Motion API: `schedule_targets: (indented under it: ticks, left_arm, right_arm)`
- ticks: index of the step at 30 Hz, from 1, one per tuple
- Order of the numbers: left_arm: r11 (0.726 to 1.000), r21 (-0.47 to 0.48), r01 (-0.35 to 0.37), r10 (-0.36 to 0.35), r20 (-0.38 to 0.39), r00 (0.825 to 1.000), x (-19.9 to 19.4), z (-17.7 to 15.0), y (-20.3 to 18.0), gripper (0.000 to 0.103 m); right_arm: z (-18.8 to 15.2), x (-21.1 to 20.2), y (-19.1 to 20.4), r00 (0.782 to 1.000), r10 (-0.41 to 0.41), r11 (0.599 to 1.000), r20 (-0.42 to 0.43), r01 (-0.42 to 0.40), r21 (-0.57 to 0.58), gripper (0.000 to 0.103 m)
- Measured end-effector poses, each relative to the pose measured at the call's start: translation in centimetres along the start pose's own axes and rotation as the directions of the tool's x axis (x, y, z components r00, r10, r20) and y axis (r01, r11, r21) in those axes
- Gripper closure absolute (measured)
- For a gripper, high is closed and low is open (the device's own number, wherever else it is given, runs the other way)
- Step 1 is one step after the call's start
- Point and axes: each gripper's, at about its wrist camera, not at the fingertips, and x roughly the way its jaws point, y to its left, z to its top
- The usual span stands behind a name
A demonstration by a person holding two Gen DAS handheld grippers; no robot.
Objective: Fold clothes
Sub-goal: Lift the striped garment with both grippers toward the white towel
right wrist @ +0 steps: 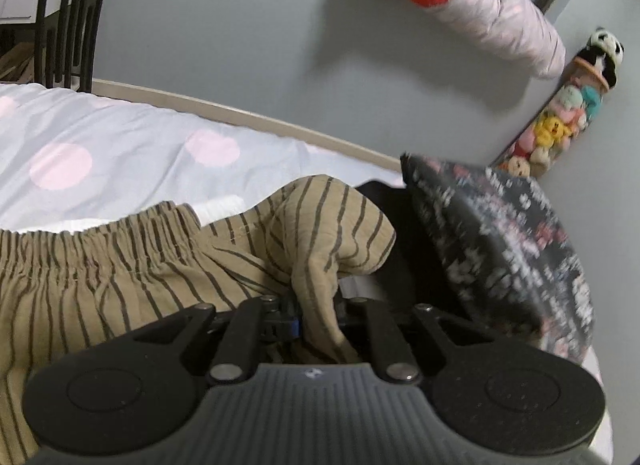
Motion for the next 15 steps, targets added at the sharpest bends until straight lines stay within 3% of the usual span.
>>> schedule_targets:
  ticks: [3,10,12,15]
  left_arm:
    - [1.0,0.014,-0.007,0.007,-0.001,1.0,0.0,-0.1,-0.1,0.095]
    - [1.0,0.017,-0.016,0.016,0.002,1.0,-0.6,-0.4,0.0,0.093]
    - [1.0,0.018,-0.018,0.018,0.002,1.0,-0.5,-0.2,0.0,0.093]
    - [1.0,0.013,-0.02,0.02,0.008,1.0,-0.6,-0.3,0.0,0.093]
  right_arm:
    - [0.1,0.0,-0.6,0.999,-0.034,0.999,0.005,0.034,0.021,0.072]
    - [1.6,-4.1,-4.3,0.98,-0.182,0.975,0.08,0.169,0.144,0.072]
    - [1.6,-5.5,-5.0,0.976,-0.201,0.967,0.088,0.183,0.177,0.076]
    - [1.1,-6.8,-5.6,0.982,-0.169,0.966,0.089,0.147,0.212,0.083]
